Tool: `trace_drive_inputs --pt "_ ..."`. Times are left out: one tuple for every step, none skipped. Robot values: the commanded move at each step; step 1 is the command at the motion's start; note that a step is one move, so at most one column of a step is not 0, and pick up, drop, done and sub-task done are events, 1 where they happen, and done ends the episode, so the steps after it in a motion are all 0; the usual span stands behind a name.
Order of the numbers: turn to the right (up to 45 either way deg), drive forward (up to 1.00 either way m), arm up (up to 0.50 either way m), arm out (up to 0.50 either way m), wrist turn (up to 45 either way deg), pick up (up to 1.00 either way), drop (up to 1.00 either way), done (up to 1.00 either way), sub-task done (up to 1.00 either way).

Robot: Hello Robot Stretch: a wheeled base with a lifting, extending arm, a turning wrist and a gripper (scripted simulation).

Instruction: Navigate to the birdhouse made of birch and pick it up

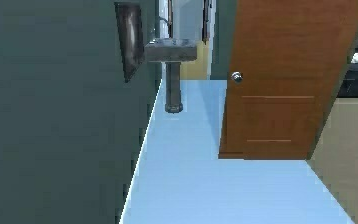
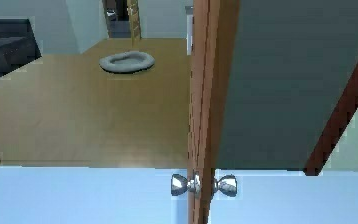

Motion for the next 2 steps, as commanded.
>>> trace_drive_inputs --pt "21.0 0.00 0.00 0.00 0.0 0.00 0.00 0.00 0.00" --pt "0.0 0.05 0.00 0.00 0.0 0.00 0.00 0.00 0.00"
